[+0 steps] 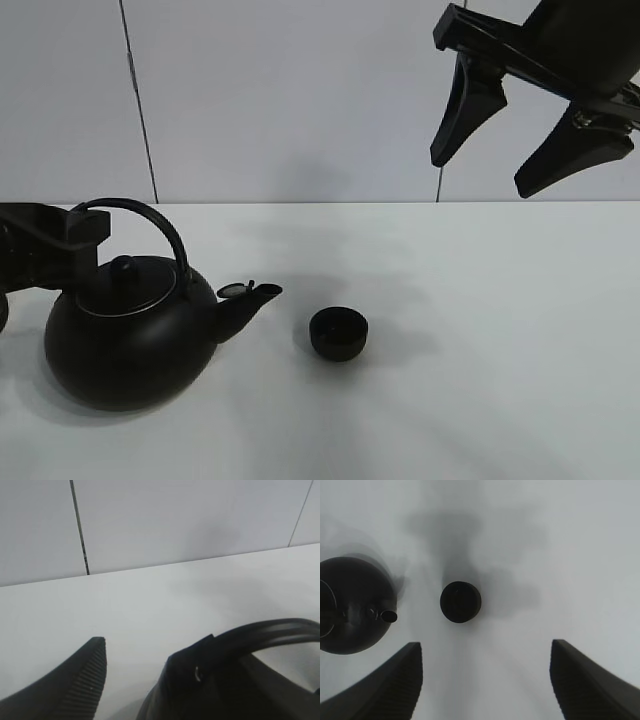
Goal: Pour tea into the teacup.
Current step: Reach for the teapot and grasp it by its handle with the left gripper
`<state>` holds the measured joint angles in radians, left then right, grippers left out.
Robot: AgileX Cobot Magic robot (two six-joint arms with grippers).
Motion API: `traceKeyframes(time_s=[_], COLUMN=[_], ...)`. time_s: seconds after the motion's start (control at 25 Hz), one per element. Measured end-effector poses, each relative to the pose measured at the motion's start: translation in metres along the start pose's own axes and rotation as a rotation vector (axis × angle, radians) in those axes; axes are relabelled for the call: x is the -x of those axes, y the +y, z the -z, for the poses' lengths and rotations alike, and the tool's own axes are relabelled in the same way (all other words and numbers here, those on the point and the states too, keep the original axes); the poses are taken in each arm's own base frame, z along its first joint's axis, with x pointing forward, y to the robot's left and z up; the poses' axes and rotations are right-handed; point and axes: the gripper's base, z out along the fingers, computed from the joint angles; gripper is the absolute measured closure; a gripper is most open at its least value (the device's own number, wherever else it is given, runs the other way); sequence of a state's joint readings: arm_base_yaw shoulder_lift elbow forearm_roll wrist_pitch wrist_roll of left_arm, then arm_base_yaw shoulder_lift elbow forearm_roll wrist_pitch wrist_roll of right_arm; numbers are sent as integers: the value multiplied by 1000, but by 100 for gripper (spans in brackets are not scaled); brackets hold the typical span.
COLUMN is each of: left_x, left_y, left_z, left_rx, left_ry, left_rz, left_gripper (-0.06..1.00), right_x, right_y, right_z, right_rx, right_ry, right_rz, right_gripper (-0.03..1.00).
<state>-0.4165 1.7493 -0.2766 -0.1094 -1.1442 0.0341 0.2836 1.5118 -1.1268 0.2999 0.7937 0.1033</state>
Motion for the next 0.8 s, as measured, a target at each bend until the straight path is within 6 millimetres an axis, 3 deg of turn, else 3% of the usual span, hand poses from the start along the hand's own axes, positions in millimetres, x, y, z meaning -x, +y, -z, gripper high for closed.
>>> traceKeyframes(time_s=[0.8], left_x=[-5], left_y=[-1], left_z=[0], left_rx=[-15], left_ry=[42], left_rz=[-65], left_gripper=[49], right_x=[1], right_y=[0], right_z=[0], right_rx=[1], right_ry=[-8], right_rz=[0], right_gripper=[47])
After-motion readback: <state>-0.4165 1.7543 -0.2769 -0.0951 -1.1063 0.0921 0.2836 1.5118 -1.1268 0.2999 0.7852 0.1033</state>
